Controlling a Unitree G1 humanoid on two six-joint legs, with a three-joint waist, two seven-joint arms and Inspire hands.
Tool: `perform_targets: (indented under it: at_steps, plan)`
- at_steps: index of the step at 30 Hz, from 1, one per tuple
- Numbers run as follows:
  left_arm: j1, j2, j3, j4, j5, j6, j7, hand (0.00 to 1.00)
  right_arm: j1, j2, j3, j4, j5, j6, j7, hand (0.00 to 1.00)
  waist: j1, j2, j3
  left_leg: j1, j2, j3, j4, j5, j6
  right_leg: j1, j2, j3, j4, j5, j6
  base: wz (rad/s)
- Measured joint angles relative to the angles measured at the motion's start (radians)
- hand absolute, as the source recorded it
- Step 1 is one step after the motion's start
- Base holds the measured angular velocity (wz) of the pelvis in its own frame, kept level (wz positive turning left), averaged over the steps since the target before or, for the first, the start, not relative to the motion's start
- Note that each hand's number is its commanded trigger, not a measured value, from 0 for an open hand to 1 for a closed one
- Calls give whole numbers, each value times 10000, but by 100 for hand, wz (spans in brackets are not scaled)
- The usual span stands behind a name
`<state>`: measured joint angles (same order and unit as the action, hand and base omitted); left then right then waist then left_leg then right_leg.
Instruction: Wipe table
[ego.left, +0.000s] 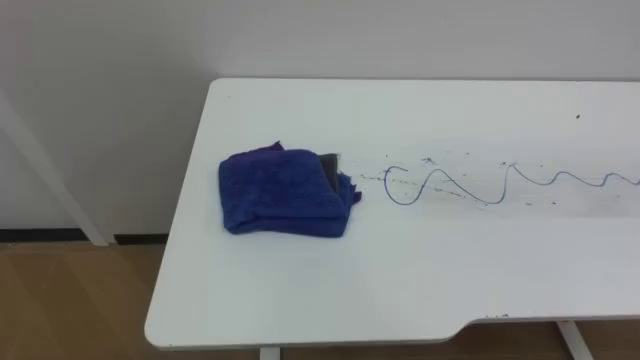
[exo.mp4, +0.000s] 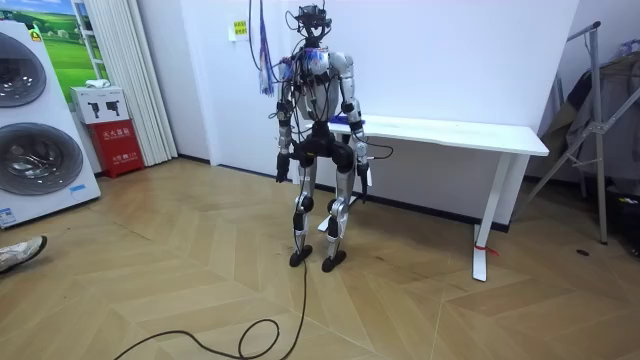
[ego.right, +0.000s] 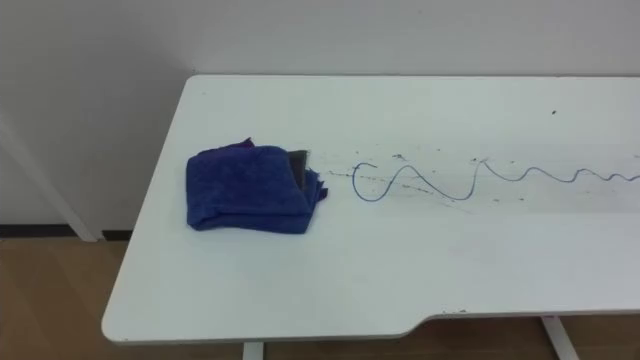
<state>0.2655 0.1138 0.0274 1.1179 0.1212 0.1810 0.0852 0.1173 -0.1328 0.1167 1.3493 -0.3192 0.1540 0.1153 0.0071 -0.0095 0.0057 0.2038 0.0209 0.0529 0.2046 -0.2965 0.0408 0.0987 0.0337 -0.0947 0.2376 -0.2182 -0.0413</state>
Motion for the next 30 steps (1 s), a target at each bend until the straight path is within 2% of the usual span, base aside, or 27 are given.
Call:
perform_targets:
  at_steps: [9,13,19,24,26,27,29,30]
  plan:
    - [-86,88,1,-63,19,-17,163,0,-1,-2,-1,-144,-8,-10,-31,0,0,-11,-2,3,1,14,-1,0,0,-10,4,12,9,0,0,0]
    - [-197,184,70,-48,8,-158,215,0,-59,-3,-8,-195,91,-39,-30,0,18,-14,0,10,-1,13,-5,0,0,-10,6,32,10,1,0,0]
    - [-120,168,114,-3,-39,-178,156,0,31,-1,-238,-66,1371,-20,-263,0,5,-12,3,29,3,78,-14,0,0,-10,24,98,-7,1,0,-2]
    - [58,196,895,-20,-2,-116,75,0,525,-56,-1620,201,3699,2,-663,0,-78,-21,8,116,9,103,-84,0,0,68,32,101,-10,1,2,0]
    - [144,200,1600,-93,-6,-65,-5,0,706,-235,-2875,387,5054,2,-955,0,-275,-35,9,170,10,209,-134,0,0,91,33,124,-22,-2,5,-4]
    - [163,208,1868,-89,-9,-43,-48,0,704,-308,-3223,472,5341,5,-1014,0,-340,-51,11,170,13,243,-149,0,0,66,31,129,-12,-2,6,-9]
    - [275,313,2697,-110,9,-23,-92,0,879,-659,-4607,560,6376,16,-1310,0,-522,-160,11,163,10,277,-159,0,0,14,30,166,0,-6,11,-7]
    - [294,359,2858,-117,22,-23,-93,0,938,-758,-4862,559,6611,16,-1376,0,-566,-191,15,159,8,274,-159,0,0,7,30,166,-13,-10,15,-4]
